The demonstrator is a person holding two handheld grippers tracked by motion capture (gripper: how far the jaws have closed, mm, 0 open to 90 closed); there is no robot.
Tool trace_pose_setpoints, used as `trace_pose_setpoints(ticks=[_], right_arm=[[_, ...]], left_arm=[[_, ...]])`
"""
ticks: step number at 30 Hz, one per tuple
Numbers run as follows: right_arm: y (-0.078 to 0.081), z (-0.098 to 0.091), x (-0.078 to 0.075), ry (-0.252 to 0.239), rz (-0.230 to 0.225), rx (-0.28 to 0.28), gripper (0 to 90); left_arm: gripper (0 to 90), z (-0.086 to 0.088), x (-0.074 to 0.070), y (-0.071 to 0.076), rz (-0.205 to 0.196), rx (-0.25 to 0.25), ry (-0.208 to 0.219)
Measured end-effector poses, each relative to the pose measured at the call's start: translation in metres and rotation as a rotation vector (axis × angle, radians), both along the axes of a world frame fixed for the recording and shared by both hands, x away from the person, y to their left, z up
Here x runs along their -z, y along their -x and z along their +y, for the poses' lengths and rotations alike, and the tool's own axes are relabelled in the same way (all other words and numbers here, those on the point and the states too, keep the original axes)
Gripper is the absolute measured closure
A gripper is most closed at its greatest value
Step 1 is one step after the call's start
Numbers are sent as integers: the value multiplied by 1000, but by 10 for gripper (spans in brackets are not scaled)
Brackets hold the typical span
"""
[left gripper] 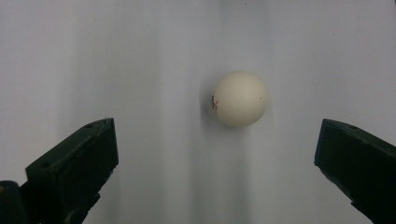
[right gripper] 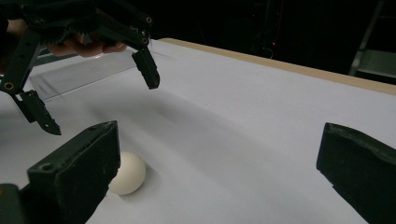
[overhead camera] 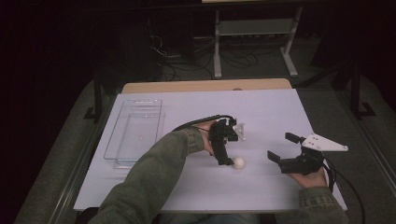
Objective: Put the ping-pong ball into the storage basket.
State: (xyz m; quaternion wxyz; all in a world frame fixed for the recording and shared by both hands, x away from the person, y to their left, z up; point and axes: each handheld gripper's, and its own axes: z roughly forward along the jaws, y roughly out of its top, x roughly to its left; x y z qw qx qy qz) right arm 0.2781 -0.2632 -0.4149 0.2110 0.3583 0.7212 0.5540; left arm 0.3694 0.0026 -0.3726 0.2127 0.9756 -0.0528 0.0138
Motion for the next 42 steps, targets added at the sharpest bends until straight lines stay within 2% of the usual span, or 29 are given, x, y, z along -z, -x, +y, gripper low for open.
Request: trace_pose_setpoints(ticks=[22,36,42], right_arm=[[1,0,0,2,0,2,0],[1,0,0,4,0,0,0],[1,0,0,3,0,0,0]], left_arm=[[0,-4,19,1,23,-10,14],[0,-6,26,2,32,-14,28],[0,-9,30,2,36,-7,19]])
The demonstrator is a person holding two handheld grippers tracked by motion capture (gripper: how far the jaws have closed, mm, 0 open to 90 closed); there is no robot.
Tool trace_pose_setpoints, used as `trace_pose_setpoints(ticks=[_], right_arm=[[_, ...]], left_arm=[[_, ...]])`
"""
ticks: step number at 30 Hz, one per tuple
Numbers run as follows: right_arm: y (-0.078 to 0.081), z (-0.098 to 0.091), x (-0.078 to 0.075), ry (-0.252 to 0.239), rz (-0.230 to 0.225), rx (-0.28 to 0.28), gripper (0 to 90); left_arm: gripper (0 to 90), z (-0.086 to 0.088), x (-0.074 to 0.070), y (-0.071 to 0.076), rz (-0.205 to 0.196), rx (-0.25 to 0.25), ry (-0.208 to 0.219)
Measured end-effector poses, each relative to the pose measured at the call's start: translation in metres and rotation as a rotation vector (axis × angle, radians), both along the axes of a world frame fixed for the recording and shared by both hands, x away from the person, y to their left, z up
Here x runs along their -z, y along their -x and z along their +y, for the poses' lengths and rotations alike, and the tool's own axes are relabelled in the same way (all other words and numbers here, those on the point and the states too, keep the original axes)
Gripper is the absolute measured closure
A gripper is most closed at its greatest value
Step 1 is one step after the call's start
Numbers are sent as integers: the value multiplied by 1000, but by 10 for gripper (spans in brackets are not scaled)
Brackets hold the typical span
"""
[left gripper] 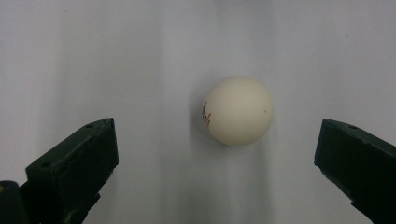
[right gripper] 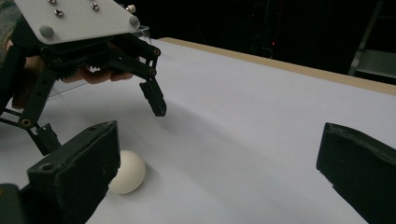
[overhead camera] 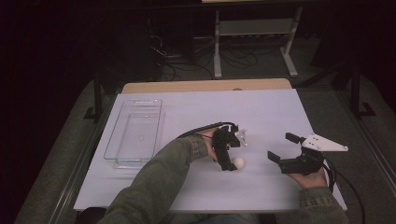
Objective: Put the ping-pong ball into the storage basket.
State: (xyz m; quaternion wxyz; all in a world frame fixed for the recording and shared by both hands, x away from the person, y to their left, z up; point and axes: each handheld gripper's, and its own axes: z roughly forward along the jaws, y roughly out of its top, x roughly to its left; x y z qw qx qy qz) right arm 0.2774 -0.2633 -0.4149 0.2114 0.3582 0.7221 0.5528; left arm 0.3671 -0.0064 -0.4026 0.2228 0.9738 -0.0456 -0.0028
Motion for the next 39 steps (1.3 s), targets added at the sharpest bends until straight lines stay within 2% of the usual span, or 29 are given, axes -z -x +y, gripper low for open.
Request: trace_pose_setpoints(ticks=[20,24,32,37,39], right_arm=[[0,0,0,4,-2,-2,0],[0,0,0,3,-1,1,0],[0,-1,0,3,-2,3,0],[0,-1,0,2,-1,3,0],[0,-1,0,4,-1,3,0]], left_arm=[[0,-6,8,3,26,-12,22],[0,-6,10,4,31,3,7],[3,-8,13,4,37,-2,-7],[34,-8,13,5,29,-6,-3],[65,-8,13,7,8,-11,9]])
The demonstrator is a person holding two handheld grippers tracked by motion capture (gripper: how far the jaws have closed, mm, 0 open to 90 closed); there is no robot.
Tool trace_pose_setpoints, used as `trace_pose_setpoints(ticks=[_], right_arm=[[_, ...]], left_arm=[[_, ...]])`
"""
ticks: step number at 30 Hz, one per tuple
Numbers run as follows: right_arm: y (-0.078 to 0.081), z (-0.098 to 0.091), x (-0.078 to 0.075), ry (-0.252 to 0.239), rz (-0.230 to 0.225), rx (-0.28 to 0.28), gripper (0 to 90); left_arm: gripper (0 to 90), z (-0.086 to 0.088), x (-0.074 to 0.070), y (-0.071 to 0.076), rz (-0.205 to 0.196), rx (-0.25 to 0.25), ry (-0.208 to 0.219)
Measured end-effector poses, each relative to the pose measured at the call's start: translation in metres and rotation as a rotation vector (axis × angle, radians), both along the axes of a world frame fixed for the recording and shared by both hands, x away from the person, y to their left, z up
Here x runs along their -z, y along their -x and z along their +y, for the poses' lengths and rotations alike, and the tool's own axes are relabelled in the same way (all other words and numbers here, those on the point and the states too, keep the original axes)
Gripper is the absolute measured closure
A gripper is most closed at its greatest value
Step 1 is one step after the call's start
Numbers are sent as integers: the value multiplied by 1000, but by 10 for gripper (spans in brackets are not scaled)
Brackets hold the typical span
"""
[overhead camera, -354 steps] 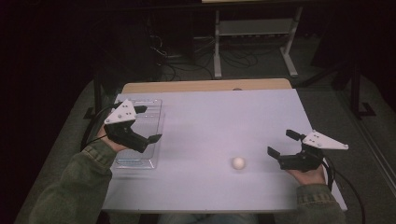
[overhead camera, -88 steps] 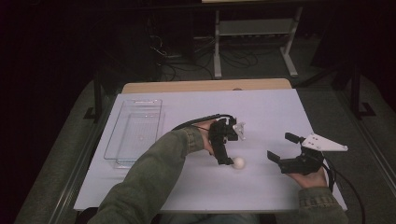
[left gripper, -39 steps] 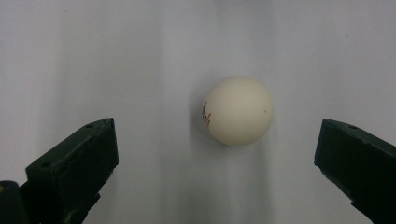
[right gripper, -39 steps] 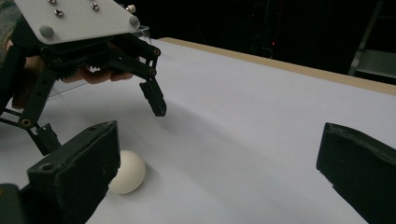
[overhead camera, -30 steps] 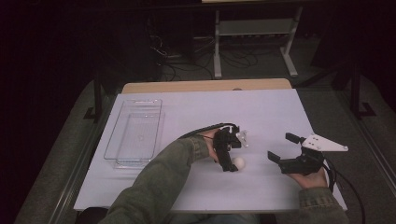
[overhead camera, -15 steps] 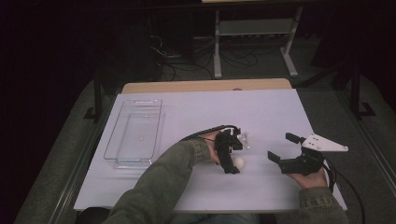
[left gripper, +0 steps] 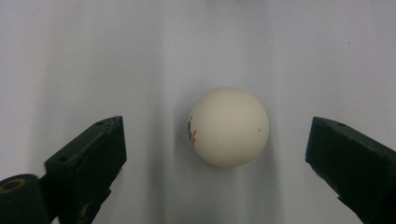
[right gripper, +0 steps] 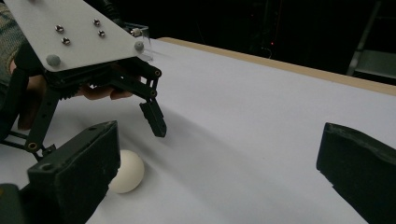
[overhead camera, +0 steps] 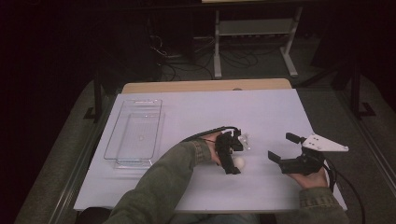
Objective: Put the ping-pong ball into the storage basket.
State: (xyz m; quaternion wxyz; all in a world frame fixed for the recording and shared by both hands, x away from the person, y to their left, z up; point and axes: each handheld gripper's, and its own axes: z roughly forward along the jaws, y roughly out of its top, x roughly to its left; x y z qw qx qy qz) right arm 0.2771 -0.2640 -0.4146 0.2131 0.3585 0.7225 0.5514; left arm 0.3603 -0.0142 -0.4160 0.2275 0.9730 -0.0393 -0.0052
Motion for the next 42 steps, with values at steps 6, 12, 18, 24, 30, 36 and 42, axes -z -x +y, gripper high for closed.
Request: trace_pose_setpoints(ticks=[6,12,18,24,30,36,42], right_arm=[[0,0,0,0,1,0,0],[0,0,0,1,1,0,0],[0,0,0,-4,1,1,0],[0,0,0,-2,2,0,0],[0,0,0,-3,2,0,0],[1,-1,0,-5,1,0,0],[1,-1,0,-4,0,1,0]], left_arm=[[143,-1,1,3,-24,8,-1],[222,-2,1,4,-15,19,8],[282,-2,1,4,4,30,11],[311,-3,3,4,2,23,1],[397,-3,5,3,0,15,-8],[442,-3,5,2,9,15,-4],[500,-3,4,2,12,4,0]])
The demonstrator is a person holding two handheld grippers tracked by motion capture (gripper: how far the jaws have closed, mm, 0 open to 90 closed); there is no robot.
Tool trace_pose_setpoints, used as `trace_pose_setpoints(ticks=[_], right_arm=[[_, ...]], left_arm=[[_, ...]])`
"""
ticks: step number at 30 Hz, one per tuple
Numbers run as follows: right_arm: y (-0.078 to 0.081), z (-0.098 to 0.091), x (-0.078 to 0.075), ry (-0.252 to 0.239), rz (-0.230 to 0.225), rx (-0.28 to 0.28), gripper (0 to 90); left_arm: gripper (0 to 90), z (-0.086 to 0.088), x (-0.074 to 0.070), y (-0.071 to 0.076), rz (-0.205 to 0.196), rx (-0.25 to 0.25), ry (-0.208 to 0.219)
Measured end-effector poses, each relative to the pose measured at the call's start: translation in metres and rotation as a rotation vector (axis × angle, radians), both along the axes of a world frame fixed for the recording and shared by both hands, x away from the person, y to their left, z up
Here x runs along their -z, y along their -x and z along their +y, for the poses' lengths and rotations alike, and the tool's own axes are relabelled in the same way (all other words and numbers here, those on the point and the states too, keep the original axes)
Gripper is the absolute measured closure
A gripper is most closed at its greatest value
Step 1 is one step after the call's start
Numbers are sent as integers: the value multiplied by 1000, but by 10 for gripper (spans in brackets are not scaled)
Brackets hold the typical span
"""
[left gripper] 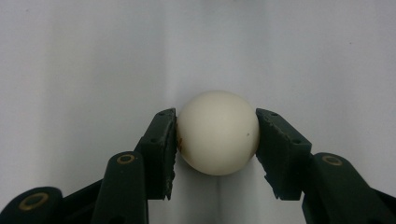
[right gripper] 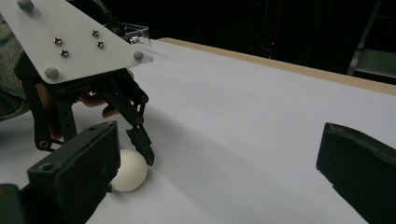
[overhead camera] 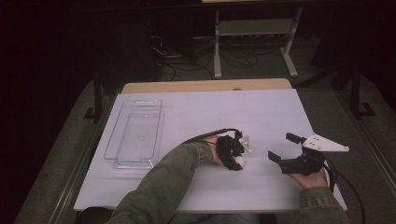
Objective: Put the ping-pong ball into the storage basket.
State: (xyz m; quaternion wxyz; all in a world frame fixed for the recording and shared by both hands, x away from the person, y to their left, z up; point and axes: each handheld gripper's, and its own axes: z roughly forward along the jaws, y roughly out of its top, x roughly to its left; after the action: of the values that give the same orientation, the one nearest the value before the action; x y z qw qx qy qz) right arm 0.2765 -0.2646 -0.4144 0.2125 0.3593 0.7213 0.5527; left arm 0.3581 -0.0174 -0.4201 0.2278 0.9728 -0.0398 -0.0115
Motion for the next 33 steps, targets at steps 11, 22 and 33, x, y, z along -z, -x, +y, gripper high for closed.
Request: trace_pose_setpoints(ticks=[11,22,33], right_arm=[[0,0,0,3,-2,1,0],[0,0,0,4,-1,1,0],[1,1,0,2,-1,2,0]], left_arm=[[505,-1,-2,2,9,-15,2],[507,1,-8,1,28,-21,8],[508,7,-19,6,24,-13,11]])
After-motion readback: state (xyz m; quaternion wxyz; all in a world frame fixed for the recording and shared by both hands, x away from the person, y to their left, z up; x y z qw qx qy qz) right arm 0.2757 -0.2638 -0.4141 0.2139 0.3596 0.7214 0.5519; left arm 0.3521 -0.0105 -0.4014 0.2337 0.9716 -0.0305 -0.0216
